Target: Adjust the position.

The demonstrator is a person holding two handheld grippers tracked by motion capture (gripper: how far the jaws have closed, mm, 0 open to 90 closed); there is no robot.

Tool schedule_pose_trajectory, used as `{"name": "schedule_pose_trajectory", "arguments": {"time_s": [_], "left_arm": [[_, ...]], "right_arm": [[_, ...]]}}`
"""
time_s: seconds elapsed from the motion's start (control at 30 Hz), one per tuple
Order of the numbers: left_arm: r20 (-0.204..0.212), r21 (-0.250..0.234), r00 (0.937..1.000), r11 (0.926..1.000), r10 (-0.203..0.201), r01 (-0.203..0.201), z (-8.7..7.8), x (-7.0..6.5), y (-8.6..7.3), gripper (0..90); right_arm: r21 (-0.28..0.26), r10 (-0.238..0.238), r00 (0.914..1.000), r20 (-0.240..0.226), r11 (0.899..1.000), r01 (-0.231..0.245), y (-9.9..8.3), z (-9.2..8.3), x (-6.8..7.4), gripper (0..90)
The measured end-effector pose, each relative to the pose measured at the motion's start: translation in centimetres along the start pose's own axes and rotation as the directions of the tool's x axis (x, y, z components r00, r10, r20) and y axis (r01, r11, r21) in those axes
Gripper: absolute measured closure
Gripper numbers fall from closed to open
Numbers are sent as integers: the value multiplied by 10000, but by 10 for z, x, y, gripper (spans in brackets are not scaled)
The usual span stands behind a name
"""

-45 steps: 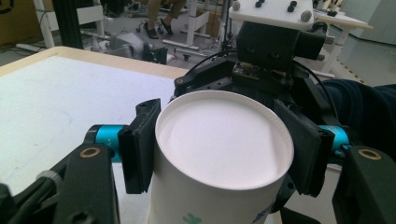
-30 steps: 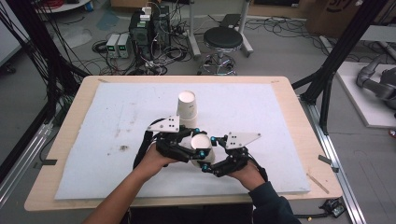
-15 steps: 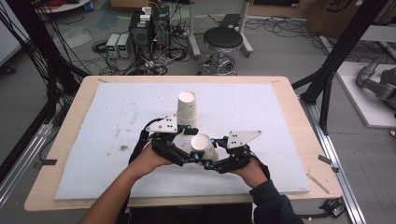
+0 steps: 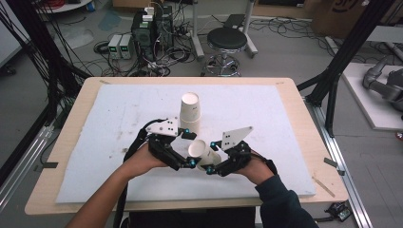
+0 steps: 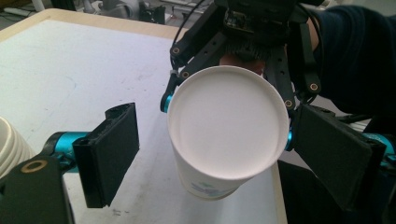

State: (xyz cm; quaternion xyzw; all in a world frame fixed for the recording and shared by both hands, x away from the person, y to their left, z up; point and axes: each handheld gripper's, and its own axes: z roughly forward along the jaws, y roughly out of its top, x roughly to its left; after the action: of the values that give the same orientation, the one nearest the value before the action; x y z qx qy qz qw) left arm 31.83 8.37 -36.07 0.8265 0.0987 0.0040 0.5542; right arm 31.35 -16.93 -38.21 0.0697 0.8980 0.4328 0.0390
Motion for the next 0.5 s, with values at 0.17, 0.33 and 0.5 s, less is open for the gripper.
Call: {"name": "schedule_pose_trajectory", "arguments": {"time_s": [0.17, 0.33, 0.5], "left_arm": [[58, 319, 9999, 9994, 120, -121, 2, 1, 2, 148], [132, 765, 9996, 9967, 243, -252, 5, 1, 4, 157], [321, 1169, 9990, 9926, 296, -332, 9, 1, 5, 188]], "right_arm": [[420, -196, 9997, -109, 9989, 201, 8, 0, -1, 367], [967, -354, 9993, -154, 9946, 368, 13, 2, -2, 367], [1557, -484, 9986, -214, 9865, 511, 17, 5, 0, 368]]}}
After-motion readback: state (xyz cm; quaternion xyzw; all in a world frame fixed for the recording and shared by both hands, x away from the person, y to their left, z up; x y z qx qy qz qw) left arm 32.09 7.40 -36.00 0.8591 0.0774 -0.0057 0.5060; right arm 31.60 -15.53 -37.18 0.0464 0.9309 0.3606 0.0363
